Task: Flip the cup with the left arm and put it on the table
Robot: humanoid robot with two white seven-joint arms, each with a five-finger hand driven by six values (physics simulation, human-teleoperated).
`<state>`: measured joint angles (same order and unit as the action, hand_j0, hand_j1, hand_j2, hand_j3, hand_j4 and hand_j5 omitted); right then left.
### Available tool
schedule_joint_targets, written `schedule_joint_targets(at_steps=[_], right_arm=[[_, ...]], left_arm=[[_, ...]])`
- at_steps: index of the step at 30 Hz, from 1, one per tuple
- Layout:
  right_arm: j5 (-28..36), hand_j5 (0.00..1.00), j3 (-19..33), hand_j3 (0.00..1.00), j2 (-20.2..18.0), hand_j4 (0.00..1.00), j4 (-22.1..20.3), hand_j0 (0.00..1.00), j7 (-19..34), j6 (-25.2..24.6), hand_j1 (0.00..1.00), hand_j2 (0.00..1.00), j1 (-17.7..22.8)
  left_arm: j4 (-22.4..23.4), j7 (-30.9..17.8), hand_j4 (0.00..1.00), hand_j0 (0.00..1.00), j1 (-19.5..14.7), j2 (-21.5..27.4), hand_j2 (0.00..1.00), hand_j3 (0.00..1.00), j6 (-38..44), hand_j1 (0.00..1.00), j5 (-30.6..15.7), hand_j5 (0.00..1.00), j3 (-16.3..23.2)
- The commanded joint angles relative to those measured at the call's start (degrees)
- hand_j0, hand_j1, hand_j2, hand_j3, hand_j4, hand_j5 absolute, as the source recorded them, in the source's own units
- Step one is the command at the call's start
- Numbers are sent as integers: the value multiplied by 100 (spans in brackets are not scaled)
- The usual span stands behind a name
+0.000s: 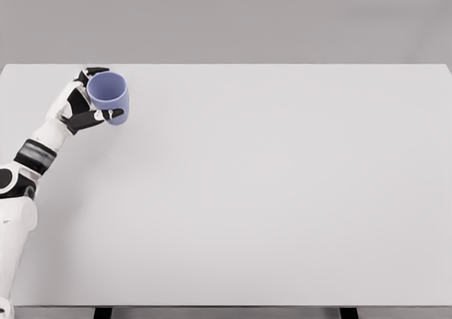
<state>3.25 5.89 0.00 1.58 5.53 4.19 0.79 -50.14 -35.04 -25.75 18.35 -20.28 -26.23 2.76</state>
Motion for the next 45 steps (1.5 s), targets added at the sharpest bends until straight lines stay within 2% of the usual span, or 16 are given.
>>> schedule_joint_targets(at_steps=[1, 9, 20, 21, 24, 33, 36, 37, 45], right_arm=[[0, 100, 0, 100, 0, 100, 0, 100, 1, 2, 100, 100, 0], [0, 100, 0, 100, 0, 100, 0, 100, 1, 2, 100, 100, 0], [0, 100, 0, 100, 0, 100, 0, 100, 1, 2, 100, 100, 0], [0, 100, 0, 100, 0, 100, 0, 100, 1, 2, 100, 100, 0], [0, 100, 9, 100, 0, 100, 0, 100, 1, 2, 100, 100, 0], [0, 100, 9, 100, 0, 100, 0, 100, 1, -6, 100, 100, 0], [0, 100, 0, 100, 0, 100, 0, 100, 1, -6, 100, 100, 0], [0, 100, 0, 100, 0, 100, 0, 100, 1, -6, 100, 100, 0], [0, 100, 0, 100, 0, 100, 0, 100, 1, -6, 100, 100, 0]], left_arm=[[119, 4, 37, 37, 0, -24, 37, 37, 24, 37, -84, 37, -21], [136, 4, 38, 38, 114, -77, 38, 38, 112, 38, -303, 38, -92], [145, 4, 42, 42, 211, -77, 42, 42, 112, 42, -312, 42, -83], [145, 4, 44, 44, 211, -77, 44, 44, 112, 44, -312, 44, -92], [136, 4, 63, 63, 228, -77, 63, 63, 103, 63, -295, 63, -83], [127, 4, 86, 86, 264, -77, 86, 86, 59, 86, -286, 86, -74], [110, 4, 89, 89, 272, -77, 89, 89, 42, 89, -286, 89, -74], [83, 4, 94, 94, 308, -77, 94, 94, 42, 94, -286, 94, -74], [75, 4, 99, 99, 308, -77, 99, 99, 42, 99, -295, 99, -74]])
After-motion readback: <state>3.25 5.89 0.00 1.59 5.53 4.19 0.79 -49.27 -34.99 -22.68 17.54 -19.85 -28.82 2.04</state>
